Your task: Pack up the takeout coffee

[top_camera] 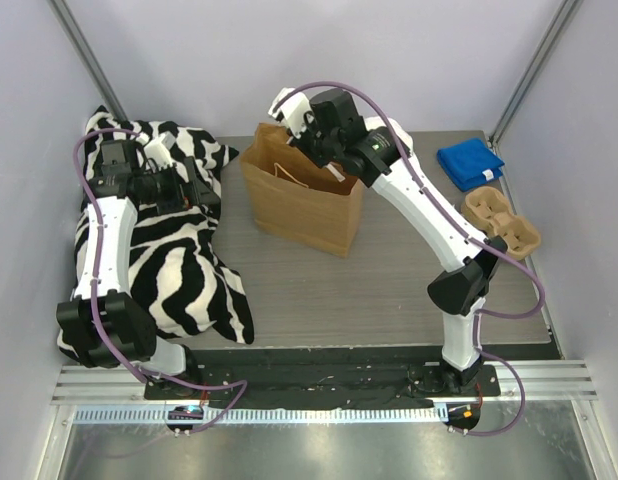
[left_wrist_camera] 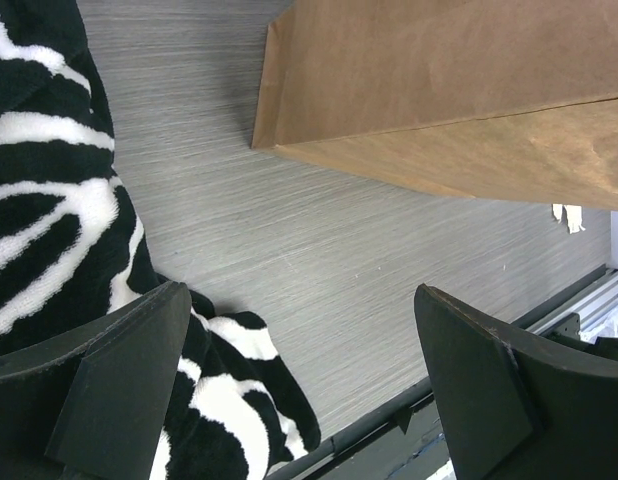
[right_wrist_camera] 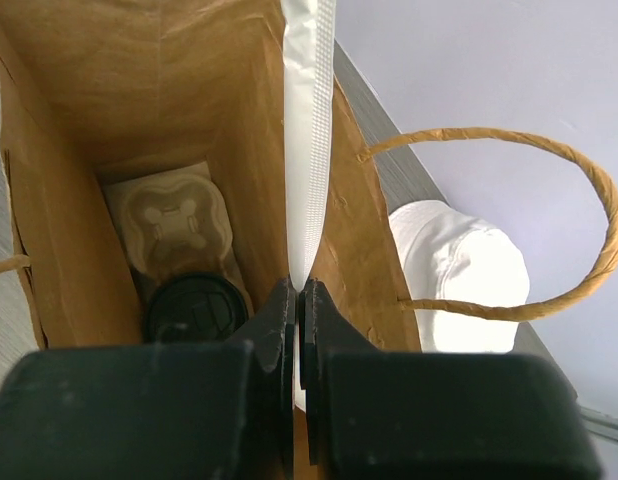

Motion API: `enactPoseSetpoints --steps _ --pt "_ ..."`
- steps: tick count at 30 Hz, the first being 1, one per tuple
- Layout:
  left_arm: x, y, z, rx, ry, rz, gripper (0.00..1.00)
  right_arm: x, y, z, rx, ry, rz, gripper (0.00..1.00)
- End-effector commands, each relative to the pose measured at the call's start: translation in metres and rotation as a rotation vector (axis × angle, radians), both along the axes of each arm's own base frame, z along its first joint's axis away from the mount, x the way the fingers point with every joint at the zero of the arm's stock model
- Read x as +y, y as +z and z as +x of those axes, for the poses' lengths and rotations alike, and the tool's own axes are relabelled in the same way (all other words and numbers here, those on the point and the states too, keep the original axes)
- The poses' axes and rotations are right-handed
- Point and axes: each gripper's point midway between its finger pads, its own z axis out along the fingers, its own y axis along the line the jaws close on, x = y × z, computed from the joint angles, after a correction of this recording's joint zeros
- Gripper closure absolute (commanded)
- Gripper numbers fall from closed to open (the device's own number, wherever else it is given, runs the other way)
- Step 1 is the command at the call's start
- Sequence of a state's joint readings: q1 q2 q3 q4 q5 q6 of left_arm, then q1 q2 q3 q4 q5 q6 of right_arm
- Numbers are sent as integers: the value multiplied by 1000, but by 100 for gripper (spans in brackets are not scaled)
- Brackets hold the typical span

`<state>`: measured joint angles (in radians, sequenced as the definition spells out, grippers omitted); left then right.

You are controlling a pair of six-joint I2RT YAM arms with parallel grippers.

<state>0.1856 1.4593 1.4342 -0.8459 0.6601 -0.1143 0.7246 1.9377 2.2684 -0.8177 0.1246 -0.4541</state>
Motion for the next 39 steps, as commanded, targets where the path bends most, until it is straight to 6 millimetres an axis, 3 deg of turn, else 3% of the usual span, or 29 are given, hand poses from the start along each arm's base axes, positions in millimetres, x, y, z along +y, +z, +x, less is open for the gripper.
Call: enactPoseSetpoints --steps 1,5,16,19,21,23,28,33,34,35,38,39 --pt "-4 17 2 -67 -26 -10 0 -4 7 5 -34 -26 -15 99" --pt "-3 17 -2 -60 -31 2 0 -8 -15 4 16 -27 -50 98" --pt "-3 19 -4 -55 -38 9 0 -13 -46 -5 124 -33 -62 94" --pt "-3 20 -5 -55 -37 8 0 -15 -49 -6 144 -38 -65 84" --pt "-3 20 -5 -57 -39 10 0 -14 -48 -7 151 -31 -59 71" --pt "-3 21 -5 -58 -39 12 0 -14 -45 -9 159 -27 -54 64" --pt "-2 21 -6 -57 -37 19 0 -13 -28 -12 149 -26 -19 60" --pt "-1 21 -6 -56 -37 23 0 -11 8 -15 102 -23 60 53" --pt "-1 21 -5 -57 -36 24 0 -11 19 -16 87 -24 89 49" --pt "-2 23 -5 -59 -40 25 0 -11 23 -17 83 -24 102 37" --pt "2 26 -3 -64 -41 44 0 -14 47 -19 37 -35 155 16" --pt "3 27 -5 -62 -42 50 0 -17 57 -20 19 -40 172 13"
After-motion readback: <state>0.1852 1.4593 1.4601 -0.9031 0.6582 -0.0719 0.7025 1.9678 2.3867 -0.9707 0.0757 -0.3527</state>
